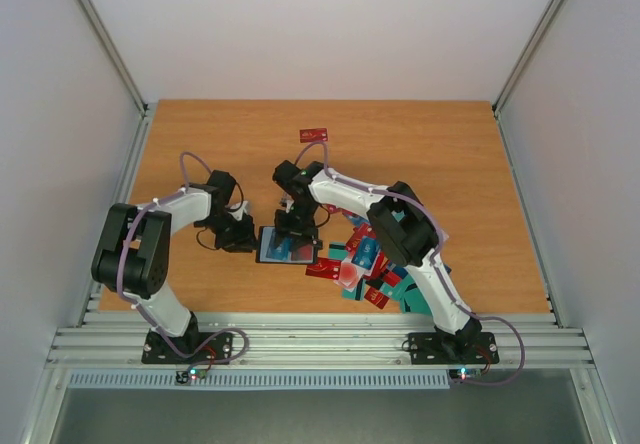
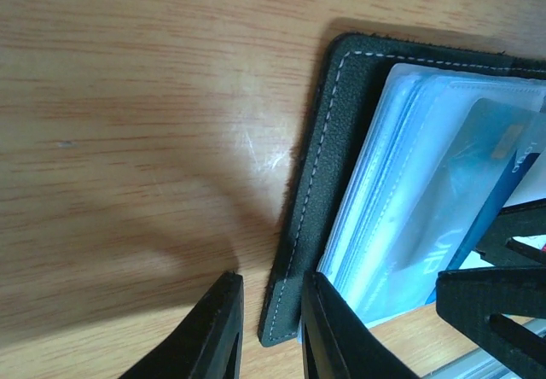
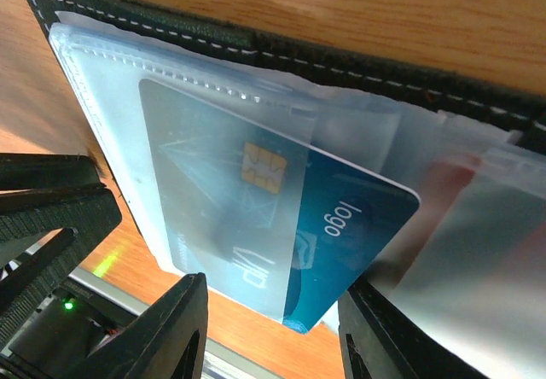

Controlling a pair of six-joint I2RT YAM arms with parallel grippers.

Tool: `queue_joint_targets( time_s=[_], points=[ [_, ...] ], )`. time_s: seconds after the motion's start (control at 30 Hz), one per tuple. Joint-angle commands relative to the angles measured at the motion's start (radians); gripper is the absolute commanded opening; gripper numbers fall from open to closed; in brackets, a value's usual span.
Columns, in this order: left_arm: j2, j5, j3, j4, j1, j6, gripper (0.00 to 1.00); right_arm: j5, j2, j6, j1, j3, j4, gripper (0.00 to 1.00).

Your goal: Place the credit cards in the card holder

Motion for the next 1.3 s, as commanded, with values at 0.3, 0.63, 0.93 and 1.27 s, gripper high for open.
queue_joint_targets(
  time_s=[0.3,0.63,0.93,1.27],
  points=[
    [0.048,0.006,-0.001,0.020,-0.005,0.003,0.22,0.042,0.090,-0.076,0.023,0.147,-0.110,0.44],
    [0.062,0.006,0.003,0.020,-0.005,0.003,0.22,0.075,0.151,-0.151,0.041,0.277,-0.211,0.44],
    [0.068,0.001,0.009,0.014,-0.005,0.007,0.22,0.130,0.172,-0.223,0.062,0.368,-0.283,0.44],
    [0.072,-0.004,0.024,0.003,-0.005,0.009,0.22,0.093,0.219,-0.279,0.062,0.441,-0.310,0.45]
  ],
)
